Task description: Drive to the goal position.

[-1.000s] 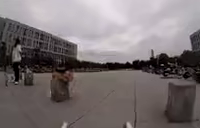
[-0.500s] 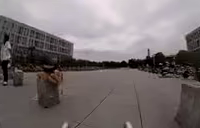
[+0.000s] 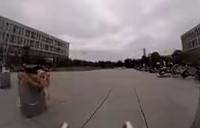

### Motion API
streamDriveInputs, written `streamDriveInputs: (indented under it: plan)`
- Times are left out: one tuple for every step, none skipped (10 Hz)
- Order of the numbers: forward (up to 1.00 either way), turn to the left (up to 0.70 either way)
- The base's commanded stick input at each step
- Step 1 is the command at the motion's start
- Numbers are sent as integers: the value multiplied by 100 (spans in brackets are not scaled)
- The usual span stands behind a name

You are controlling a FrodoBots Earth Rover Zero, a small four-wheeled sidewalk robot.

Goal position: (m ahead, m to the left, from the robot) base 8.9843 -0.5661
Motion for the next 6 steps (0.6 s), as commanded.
streamDriveInputs:
  plan:
    - [70,-14]
    - [70,-14]
    - [70,-14]
    - [70,-14]
    - [70,-14]
    - [70,-14]
